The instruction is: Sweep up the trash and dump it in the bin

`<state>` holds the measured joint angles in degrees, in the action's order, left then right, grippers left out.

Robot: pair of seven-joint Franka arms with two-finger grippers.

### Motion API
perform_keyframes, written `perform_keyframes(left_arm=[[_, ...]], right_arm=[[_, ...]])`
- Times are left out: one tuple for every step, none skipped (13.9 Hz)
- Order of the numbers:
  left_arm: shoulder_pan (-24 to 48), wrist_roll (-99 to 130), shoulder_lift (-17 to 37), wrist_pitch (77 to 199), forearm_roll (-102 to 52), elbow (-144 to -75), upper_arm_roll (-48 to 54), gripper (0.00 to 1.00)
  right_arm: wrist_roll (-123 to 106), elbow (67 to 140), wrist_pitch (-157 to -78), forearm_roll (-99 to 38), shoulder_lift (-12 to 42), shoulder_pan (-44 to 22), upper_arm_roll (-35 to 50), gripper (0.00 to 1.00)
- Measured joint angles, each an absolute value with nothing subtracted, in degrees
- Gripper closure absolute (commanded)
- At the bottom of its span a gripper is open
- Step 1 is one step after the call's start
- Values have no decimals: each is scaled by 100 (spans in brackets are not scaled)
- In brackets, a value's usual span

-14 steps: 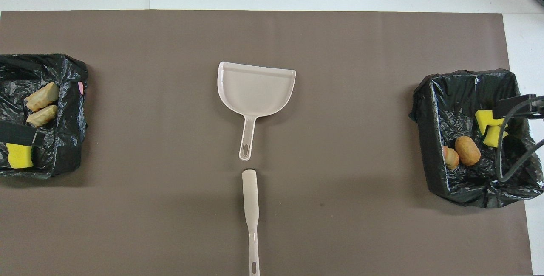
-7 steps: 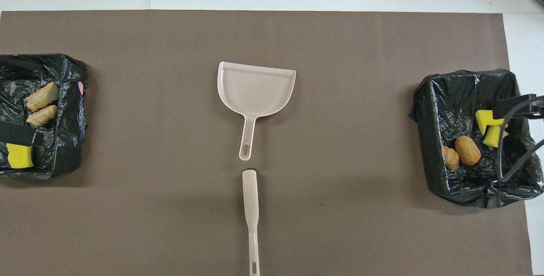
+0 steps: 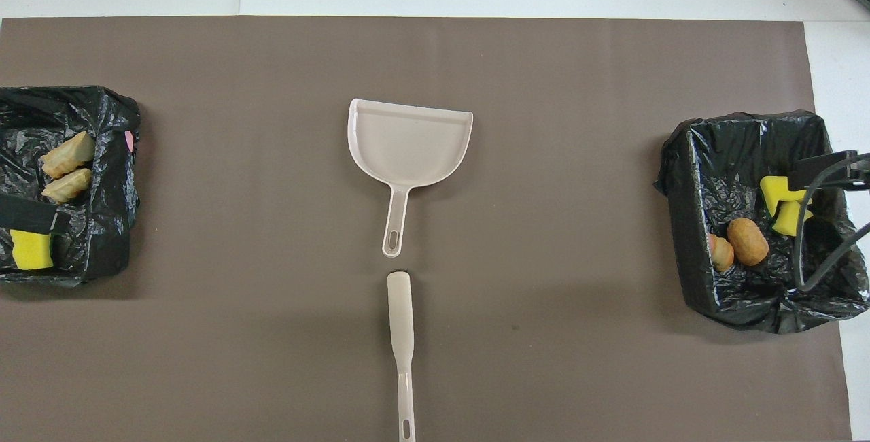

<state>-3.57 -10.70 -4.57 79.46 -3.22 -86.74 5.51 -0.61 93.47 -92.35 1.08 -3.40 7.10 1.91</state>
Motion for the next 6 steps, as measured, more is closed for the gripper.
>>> perform_keyframes(left_arm=[[-357, -1070, -457, 7946, -322, -8674, 551, 0], [-357, -1070, -457, 7946, -322, -8674, 551, 0], [-357, -1070, -457, 7946, -322, -8674, 551, 0], [-357, -1070, -457, 7946, -322, -8674, 551, 0], [-357, -1070, -457, 7946, -322, -8674, 551, 0], [-357, -1070, -457, 7946, -322, -8674, 551, 0]], right_arm=[[-69, 9338, -9234, 109, -348, 710, 209, 0], [-70, 9334, -9208, 109, -375, 710, 256, 0], [-70, 9329, -9079, 107, -437, 708, 336, 0], [-69, 9324, -8915, 105, -516, 706, 402, 0], [-69, 9323, -8782, 103, -594, 705, 433, 0], [-69, 9323, -8669, 99, -657, 706, 440, 0]])
